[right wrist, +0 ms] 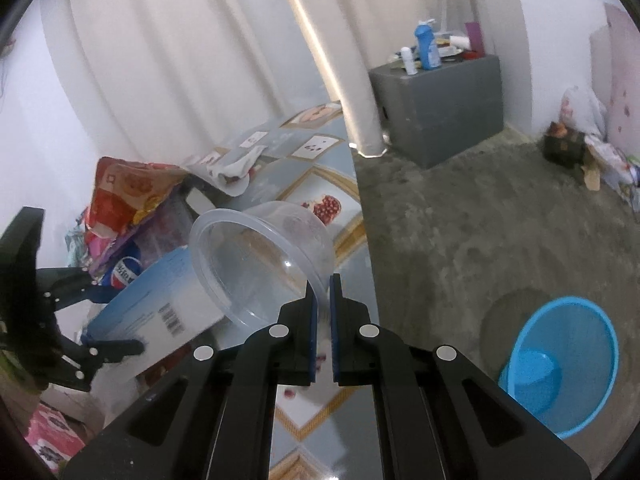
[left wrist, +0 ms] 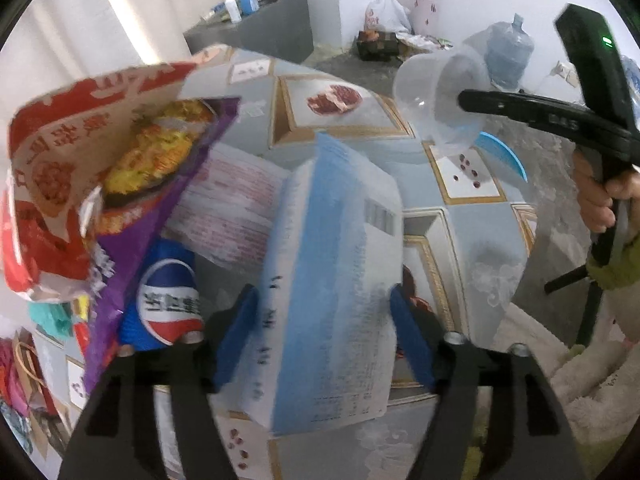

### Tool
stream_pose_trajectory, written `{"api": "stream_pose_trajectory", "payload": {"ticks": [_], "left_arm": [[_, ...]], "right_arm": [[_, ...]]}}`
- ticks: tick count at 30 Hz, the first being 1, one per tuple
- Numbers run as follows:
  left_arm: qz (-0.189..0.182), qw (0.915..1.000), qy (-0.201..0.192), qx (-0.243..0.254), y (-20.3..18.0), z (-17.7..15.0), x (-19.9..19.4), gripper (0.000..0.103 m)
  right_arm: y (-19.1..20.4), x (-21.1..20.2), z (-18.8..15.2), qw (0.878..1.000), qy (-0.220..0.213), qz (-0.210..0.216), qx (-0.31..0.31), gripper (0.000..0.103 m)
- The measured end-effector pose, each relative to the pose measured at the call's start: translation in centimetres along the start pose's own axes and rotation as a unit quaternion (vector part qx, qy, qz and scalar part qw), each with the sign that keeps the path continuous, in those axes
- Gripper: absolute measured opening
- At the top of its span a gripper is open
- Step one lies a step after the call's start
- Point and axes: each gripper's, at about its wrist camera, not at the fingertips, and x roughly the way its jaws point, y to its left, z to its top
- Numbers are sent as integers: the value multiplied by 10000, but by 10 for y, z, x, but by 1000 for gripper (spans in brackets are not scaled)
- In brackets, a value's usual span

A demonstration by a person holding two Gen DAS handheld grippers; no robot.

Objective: Collect trash
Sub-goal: 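Carry the box and bowl to the blue wastebasket and release both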

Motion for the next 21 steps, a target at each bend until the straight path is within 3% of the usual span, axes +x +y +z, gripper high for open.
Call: {"api": "stream_pose_trajectory", "payload": {"ticks": [6, 12, 14, 15, 21], "left_arm": [[120, 9998, 168, 45, -13, 1, 12, 82], [802, 9956, 367, 322, -29, -1, 28, 82], [810, 9959, 328, 249, -28, -2, 28, 79], [792, 9962, 310, 167, -27, -3, 26, 73], [769, 9967, 272, -24, -24, -6, 20, 72]], "right_arm": [[-4, -12, -16, 9996, 8, -36, 292, 4], [-5, -21, -28, 9991, 18, -93, 418, 4], [-6, -24, -31, 9990, -8, -81, 442, 4], [-7, -26, -31, 9989, -23, -70, 453, 4], [-15, -37, -34, 9983, -168, -1, 565, 4]]}}
